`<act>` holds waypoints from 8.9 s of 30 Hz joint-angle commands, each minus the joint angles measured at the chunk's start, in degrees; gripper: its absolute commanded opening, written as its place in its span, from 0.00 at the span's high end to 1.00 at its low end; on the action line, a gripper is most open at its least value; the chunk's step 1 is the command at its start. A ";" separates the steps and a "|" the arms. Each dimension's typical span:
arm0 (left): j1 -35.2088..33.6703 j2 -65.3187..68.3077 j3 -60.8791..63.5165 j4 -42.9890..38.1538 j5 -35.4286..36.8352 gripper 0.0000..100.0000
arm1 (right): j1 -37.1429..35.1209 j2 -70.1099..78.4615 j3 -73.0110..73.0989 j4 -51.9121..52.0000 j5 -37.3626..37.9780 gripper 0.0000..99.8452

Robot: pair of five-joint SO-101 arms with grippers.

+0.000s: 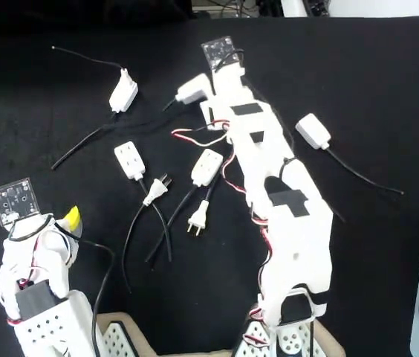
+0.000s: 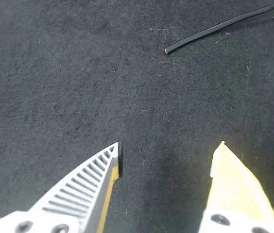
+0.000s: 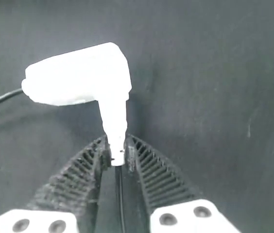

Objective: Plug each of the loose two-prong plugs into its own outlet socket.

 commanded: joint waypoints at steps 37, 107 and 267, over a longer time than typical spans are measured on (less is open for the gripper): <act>-0.48 -0.53 -0.40 -1.05 -0.35 0.70 | -19.25 -51.38 42.24 34.90 -33.23 0.82; -0.57 -0.53 0.13 -1.23 -0.35 0.70 | -17.23 -49.71 38.46 39.82 -18.81 0.99; 43.38 -0.62 -24.04 7.30 10.55 0.70 | -34.64 -91.38 56.66 25.67 -5.89 0.99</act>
